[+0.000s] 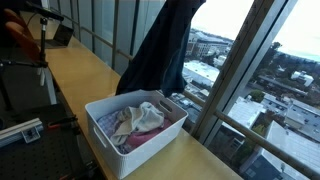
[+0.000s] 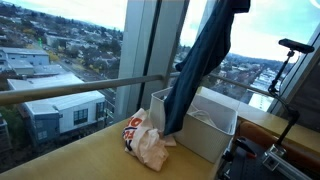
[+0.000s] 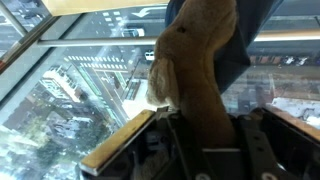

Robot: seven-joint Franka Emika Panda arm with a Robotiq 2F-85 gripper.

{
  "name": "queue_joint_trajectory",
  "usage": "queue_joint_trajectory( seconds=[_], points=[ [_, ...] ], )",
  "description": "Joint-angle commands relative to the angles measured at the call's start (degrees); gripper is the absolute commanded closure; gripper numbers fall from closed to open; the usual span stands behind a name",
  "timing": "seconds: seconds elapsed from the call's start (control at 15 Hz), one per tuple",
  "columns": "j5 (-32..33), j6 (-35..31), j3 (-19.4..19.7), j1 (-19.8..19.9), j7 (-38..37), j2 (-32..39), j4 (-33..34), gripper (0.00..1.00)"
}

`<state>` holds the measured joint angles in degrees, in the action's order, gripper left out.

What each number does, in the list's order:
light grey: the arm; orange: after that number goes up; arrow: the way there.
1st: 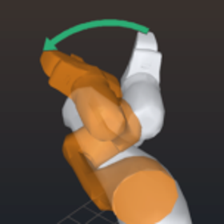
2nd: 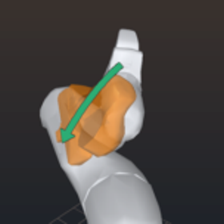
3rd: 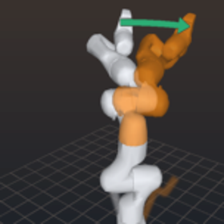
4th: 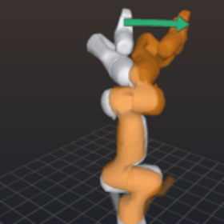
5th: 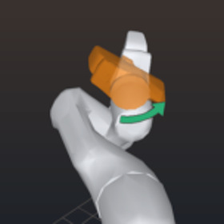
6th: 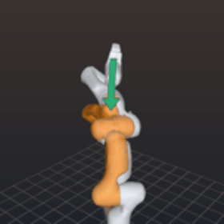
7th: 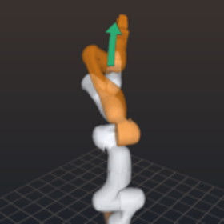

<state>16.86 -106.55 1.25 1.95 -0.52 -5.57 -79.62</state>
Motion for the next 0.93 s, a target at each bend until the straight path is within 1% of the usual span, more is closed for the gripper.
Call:
queue_joint_trajectory(
  seconds=[0.0, 0.2, 0.27, 0.6, 0.87],
  points=[
    [-0.67, 6.41, 1.86, 1.75, 4.64, 4.44, 14.22, 0.96],
    [-1.03, 9.48, 2.87, 2.57, 6.93, 8.78, 22.39, 0.96],
    [-1.08, 9.32, 2.88, 2.61, 7.16, 9.52, 22.53, 0.96],
    [-1.01, 6.83, 1.54, 1.53, 5.9, 10.64, 15.17, 0.96],
    [-1.35, 6.75, 0.62, 0.75, 5.58, 12.12, 10.82, 0.96]
  ],
)
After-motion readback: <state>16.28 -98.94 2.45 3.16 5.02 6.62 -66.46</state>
